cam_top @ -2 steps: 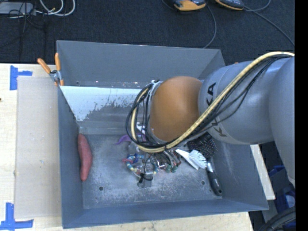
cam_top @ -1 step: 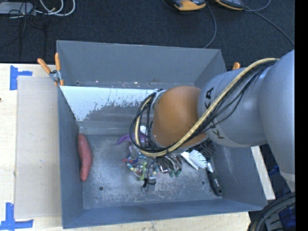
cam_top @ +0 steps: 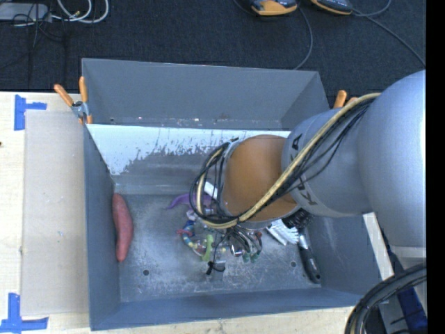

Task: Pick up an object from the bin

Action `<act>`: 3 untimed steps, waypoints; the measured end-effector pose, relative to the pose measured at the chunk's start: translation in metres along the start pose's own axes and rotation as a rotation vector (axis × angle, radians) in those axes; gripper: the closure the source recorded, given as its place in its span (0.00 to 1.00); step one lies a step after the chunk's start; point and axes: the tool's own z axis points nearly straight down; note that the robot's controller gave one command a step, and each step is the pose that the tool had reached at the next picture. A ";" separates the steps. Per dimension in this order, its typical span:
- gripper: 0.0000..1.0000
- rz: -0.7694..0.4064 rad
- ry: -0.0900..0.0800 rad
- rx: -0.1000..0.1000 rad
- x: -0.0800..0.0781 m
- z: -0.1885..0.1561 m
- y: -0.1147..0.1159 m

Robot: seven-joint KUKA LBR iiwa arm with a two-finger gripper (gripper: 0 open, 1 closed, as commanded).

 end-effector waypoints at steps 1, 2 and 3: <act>0.00 -0.045 0.002 0.000 -0.013 -0.025 0.003; 0.00 -0.022 -0.007 -0.001 -0.023 -0.024 0.001; 0.00 0.051 0.003 -0.001 -0.012 0.002 -0.006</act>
Offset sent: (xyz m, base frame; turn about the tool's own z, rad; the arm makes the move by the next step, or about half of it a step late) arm 0.0290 -0.0019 -0.0147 0.0205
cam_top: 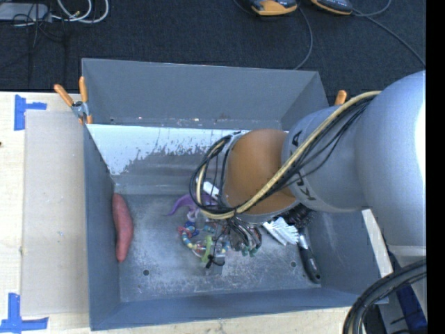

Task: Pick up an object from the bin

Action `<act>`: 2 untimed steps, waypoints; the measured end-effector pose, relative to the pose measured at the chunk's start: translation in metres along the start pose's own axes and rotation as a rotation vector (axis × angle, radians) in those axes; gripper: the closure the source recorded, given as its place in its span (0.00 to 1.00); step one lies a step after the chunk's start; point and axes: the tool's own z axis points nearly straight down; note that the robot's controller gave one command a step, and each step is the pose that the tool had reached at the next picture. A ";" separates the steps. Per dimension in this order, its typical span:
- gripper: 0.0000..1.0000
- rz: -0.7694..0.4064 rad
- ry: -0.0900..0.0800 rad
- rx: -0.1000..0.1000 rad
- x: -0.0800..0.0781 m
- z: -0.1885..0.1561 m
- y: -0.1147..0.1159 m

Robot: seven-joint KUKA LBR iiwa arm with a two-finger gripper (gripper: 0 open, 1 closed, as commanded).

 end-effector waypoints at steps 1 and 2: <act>1.00 0.019 -0.008 -0.001 0.001 0.013 0.002; 1.00 0.020 -0.008 -0.002 0.001 0.013 0.002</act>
Offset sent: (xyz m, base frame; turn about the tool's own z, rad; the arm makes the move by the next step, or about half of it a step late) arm 0.0000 0.0000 0.0000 0.0000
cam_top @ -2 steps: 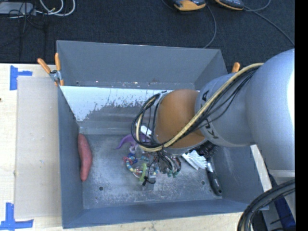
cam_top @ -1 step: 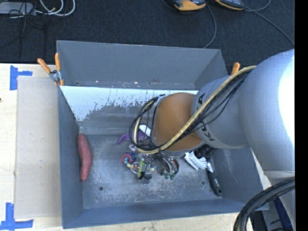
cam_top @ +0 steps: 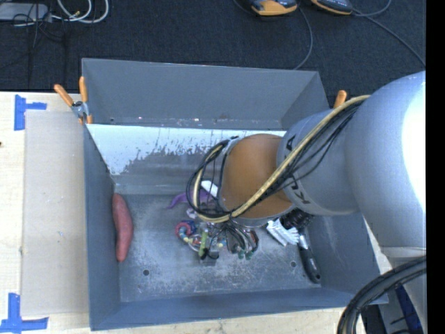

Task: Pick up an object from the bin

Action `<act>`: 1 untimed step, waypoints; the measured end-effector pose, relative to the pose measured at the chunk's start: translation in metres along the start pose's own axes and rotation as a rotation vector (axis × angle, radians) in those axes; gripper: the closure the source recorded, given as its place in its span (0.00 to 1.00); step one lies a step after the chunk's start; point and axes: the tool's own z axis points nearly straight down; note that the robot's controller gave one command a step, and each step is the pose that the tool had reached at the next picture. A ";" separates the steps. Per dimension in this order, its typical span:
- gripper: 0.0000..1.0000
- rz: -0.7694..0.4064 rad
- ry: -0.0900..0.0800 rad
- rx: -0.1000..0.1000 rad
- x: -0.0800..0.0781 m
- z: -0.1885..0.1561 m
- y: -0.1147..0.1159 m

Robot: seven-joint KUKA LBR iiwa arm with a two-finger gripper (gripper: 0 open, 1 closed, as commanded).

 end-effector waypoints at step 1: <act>1.00 0.009 0.007 0.001 -0.004 -0.055 0.000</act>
Offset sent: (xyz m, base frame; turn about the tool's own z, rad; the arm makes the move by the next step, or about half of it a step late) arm 0.0044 -0.0072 0.0655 0.0144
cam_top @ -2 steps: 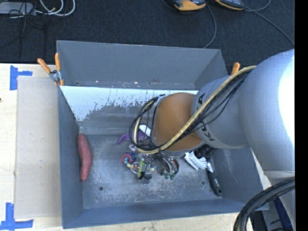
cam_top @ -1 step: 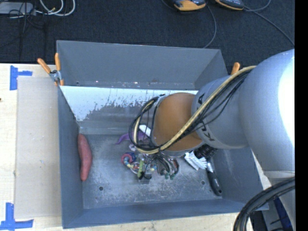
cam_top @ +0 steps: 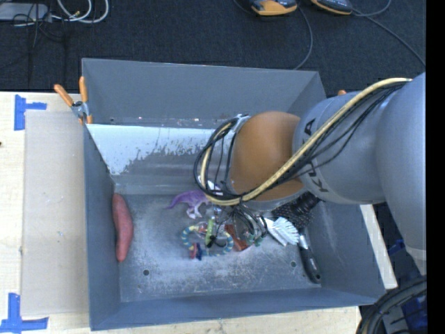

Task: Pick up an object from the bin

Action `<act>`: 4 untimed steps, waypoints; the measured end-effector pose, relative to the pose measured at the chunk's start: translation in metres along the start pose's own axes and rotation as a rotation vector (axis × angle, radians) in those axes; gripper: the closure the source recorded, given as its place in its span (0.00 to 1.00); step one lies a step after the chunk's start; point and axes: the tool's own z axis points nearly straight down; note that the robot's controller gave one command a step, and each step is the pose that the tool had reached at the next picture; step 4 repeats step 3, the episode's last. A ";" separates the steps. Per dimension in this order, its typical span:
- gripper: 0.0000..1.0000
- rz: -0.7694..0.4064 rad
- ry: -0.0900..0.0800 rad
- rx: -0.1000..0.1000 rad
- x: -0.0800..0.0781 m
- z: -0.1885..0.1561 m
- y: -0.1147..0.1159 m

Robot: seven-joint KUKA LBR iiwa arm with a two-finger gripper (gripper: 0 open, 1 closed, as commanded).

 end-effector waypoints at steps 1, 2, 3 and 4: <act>1.00 0.003 -0.009 -0.001 -0.002 -0.052 0.000; 1.00 -0.010 0.000 0.000 -0.009 -0.060 -0.001; 1.00 -0.015 -0.003 0.000 -0.012 -0.074 -0.001; 1.00 -0.015 -0.003 0.000 -0.012 -0.074 -0.001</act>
Offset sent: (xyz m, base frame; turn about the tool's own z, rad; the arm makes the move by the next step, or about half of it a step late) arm 0.0091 -0.0016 0.0602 -0.0100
